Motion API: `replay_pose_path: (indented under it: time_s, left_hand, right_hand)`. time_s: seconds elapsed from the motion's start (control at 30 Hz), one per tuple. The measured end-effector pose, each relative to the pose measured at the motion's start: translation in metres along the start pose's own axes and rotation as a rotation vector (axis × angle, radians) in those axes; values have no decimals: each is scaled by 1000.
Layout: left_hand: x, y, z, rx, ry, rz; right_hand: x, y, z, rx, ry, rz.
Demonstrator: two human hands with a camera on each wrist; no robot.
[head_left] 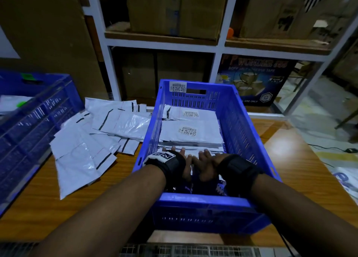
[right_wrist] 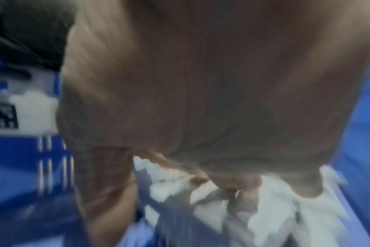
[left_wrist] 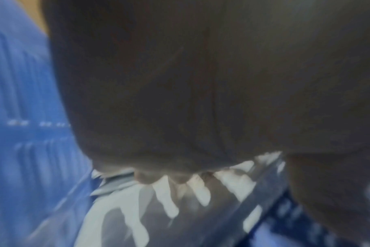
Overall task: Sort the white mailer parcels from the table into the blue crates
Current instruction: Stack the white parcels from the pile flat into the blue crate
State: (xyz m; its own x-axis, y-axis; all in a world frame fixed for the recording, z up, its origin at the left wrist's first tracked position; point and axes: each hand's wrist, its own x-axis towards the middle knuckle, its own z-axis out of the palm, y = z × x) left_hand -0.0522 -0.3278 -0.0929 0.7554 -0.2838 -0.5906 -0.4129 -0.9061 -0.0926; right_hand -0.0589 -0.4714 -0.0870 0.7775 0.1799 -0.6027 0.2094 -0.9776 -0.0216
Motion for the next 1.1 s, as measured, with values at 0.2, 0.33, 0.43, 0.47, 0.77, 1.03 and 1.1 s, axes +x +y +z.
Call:
replay_pose_path:
  time_s: [0.2, 0.33, 0.43, 0.47, 0.77, 1.03, 1.1]
  left_hand:
    - [-17, 14, -43, 127, 212, -56]
    - [-39, 7, -74, 66, 461, -118]
    - [-58, -7, -98, -15, 628, -92]
    - [-66, -14, -107, 2, 683, -98]
    - [-134, -94, -141, -6, 1051, -161]
    - [-164, -211, -114, 12, 1112, -178]
    - [-161, -239, -99, -3, 1087, -180]
  right_hand:
    - [-28, -6, -52, -98, 372, -35]
    - [-41, -5, -82, -46, 598, 16]
    - [-58, -9, -108, -45, 788, 6]
    - [-66, -11, -118, -45, 846, -12]
    - [-97, -57, -184, -113, 1059, -185]
    - [-82, -161, -224, -151, 1034, -273]
    - [-70, -191, -233, -152, 979, -279]
